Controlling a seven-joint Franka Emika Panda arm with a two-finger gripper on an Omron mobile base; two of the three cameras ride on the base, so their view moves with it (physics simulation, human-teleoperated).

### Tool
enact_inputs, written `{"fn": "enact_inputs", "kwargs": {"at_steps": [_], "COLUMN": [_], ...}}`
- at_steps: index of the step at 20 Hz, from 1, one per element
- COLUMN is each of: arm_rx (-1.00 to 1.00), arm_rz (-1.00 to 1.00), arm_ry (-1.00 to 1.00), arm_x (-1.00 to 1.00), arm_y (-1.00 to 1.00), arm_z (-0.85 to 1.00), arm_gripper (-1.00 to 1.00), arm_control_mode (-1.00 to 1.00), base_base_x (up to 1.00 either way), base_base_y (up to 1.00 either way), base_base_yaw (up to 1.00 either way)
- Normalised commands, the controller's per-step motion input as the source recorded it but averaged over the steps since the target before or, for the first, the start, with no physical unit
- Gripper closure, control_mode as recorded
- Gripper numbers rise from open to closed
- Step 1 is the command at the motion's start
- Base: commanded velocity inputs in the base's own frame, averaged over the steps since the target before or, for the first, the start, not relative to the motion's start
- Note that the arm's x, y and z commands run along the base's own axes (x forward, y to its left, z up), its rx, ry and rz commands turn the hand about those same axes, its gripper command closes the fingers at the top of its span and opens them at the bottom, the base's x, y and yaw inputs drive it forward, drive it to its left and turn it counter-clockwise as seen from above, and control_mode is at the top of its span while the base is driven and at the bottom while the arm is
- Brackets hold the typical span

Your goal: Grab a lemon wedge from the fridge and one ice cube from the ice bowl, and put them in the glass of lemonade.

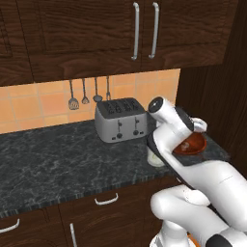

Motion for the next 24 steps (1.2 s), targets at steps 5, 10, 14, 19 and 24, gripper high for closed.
{"fn": "enact_inputs", "kwargs": {"at_steps": [5,10,14,19,24], "arm_rx": [0.22,0.31,0.2,0.13,0.02], "arm_rz": [0.17,0.25,0.11,-0.01,0.08], "arm_ry": [0.27,0.28,0.15,0.06,0.16], "arm_x": [-0.48,-0.24,0.13,0.4,0.45], "arm_y": [-0.48,-0.31,-0.03,0.0,-0.04], "arm_z": [0.0,0.13,0.02,-0.1,-0.4], "arm_gripper": [-1.0,-1.0,-1.0,-1.0,-1.0], "arm_control_mode": [-1.0,-1.0,-1.0,-1.0,-1.0], "base_base_x": [0.0,0.0,0.0,0.0,0.0], "base_base_y": [0.0,0.0,0.0,0.0,0.0], "base_base_yaw": [0.0,0.0,0.0,0.0,0.0]}}
